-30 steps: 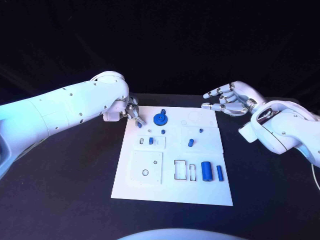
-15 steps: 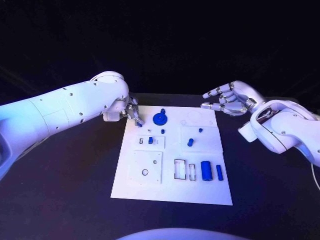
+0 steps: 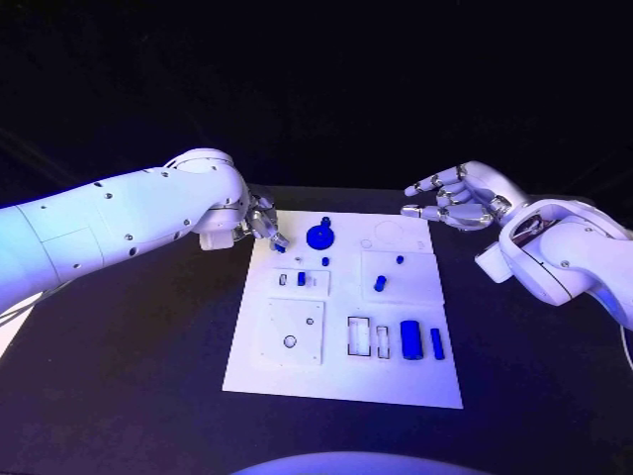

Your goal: Assemble the parts on the task board

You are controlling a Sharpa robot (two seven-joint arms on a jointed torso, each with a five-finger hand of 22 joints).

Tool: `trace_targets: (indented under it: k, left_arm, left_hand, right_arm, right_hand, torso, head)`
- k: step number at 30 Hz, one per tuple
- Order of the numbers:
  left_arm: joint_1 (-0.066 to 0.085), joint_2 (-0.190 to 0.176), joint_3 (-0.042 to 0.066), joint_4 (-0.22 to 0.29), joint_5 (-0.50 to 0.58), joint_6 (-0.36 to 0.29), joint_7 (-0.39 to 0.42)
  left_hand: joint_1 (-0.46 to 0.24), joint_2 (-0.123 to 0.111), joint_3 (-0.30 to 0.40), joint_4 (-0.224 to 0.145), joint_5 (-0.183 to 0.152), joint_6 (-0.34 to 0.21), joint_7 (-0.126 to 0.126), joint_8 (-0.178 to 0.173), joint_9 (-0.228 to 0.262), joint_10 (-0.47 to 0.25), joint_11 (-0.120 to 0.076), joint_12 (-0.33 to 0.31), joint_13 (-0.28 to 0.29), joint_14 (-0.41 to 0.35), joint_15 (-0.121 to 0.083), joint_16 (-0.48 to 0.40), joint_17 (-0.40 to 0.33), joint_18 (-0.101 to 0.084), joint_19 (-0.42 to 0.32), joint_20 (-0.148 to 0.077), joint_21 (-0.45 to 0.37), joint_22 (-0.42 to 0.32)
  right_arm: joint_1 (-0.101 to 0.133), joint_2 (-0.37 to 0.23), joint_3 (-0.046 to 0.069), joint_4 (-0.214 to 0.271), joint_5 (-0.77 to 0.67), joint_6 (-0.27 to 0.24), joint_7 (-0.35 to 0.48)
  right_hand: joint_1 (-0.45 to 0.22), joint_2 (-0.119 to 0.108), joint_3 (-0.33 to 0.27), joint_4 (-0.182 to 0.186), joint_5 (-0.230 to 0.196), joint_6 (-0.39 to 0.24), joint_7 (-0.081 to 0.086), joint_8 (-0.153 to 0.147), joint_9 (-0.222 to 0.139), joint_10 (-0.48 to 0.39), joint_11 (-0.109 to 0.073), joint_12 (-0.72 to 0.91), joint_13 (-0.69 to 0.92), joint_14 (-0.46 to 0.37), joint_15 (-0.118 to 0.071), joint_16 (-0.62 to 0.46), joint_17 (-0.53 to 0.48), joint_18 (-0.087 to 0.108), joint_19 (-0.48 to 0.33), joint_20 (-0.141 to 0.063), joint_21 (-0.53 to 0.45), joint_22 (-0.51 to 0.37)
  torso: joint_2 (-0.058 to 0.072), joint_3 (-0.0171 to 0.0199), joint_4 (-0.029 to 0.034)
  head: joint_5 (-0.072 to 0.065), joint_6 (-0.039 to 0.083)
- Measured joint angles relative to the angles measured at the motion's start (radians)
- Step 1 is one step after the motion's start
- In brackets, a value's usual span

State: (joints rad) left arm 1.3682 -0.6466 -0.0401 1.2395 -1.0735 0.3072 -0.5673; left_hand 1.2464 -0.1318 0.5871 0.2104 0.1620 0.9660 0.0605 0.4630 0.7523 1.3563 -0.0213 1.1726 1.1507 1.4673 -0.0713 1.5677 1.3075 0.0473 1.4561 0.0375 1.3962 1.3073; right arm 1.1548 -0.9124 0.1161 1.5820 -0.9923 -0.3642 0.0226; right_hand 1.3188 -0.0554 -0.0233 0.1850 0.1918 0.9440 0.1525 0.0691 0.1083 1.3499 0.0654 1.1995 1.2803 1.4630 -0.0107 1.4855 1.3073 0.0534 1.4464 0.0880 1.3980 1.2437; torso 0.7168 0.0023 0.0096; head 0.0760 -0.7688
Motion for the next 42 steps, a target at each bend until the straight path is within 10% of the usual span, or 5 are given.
trace_targets:
  k: [6,17,42]
  left_arm:
    - [-0.005,-0.065,-0.001,0.108,0.004,-0.087,0.008]
    - [-0.069,-0.121,-0.010,0.227,-0.038,-0.210,0.034]
    - [-0.098,-0.119,-0.012,0.222,-0.113,-0.194,0.047]
  left_hand:
    - [-0.007,-0.007,0.014,-0.011,0.003,0.000,0.000,0.001,0.004,0.000,0.000,0.000,-0.007,0.000,0.000,0.000,0.000,0.000,0.002,-0.002,0.000,0.000]
    - [-0.016,-0.016,0.020,-0.015,0.008,0.008,-0.003,0.005,0.005,0.006,-0.002,0.000,-0.004,0.000,0.000,0.000,0.000,0.000,0.004,-0.004,0.010,0.000]
    - [-0.029,-0.029,0.034,-0.029,0.005,0.015,-0.004,0.007,0.003,0.013,-0.002,0.000,0.000,0.000,0.000,0.000,0.000,0.000,0.004,-0.003,0.012,0.000]
  right_arm:
    - [0.000,-0.002,0.000,-0.001,0.000,0.002,-0.001]
    - [0.000,-0.001,-0.001,-0.006,0.000,0.004,-0.002]
    - [0.000,0.001,-0.001,-0.008,0.001,0.004,-0.002]
  right_hand:
    - [0.000,0.000,0.000,0.000,0.000,0.000,0.000,0.000,0.000,0.000,0.000,0.000,0.000,0.000,0.000,0.000,0.000,0.000,0.000,0.000,0.000,0.000]
    - [0.000,0.000,0.000,0.000,0.000,0.000,0.000,0.000,0.000,0.000,0.000,0.000,0.000,0.000,0.000,0.000,0.001,0.000,0.000,0.000,0.000,0.000]
    - [0.000,0.000,0.000,0.000,0.000,0.000,0.000,0.000,0.000,0.000,0.000,0.000,0.000,0.000,0.000,0.000,0.001,0.000,0.000,0.000,0.000,0.000]
  torso:
    - [-0.004,0.0012,0.0074]
    - [-0.010,-0.0006,0.0190]
    - [-0.009,-0.0012,0.0188]
  head:
    - [0.000,-0.006]
    - [-0.004,-0.020]
    - [0.000,-0.038]
